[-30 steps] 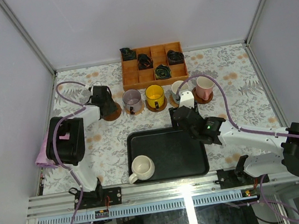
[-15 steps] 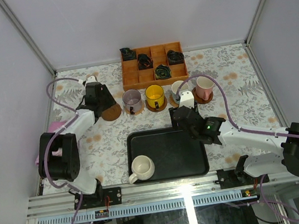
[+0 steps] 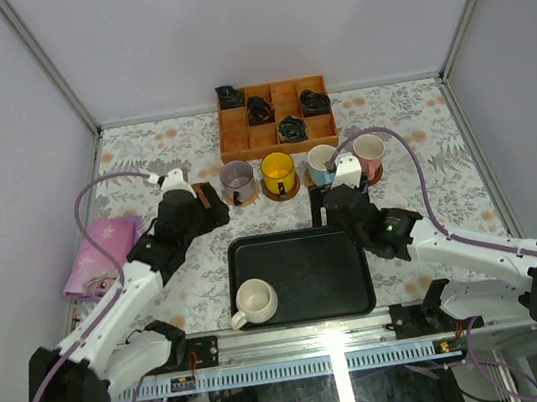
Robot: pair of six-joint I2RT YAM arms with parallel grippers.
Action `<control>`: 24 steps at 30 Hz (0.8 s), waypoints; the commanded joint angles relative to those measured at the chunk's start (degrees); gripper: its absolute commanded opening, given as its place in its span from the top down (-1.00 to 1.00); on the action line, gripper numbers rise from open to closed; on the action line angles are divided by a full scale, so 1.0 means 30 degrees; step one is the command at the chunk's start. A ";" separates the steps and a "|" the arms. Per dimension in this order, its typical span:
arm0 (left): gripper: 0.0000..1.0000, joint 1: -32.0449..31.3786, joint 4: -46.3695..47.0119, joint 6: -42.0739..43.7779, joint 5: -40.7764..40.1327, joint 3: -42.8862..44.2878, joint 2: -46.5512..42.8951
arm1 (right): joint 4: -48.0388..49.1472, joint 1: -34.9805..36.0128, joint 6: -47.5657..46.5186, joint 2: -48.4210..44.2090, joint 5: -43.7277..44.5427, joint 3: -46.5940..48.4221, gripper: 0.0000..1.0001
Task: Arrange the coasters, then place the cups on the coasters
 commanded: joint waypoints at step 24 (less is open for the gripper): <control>-0.98 -1.5222 -1.5101 -1.1537 -0.2768 0.1369 -0.3295 | -0.0004 -0.0446 -0.0023 -0.3192 0.0269 -0.1434 -0.92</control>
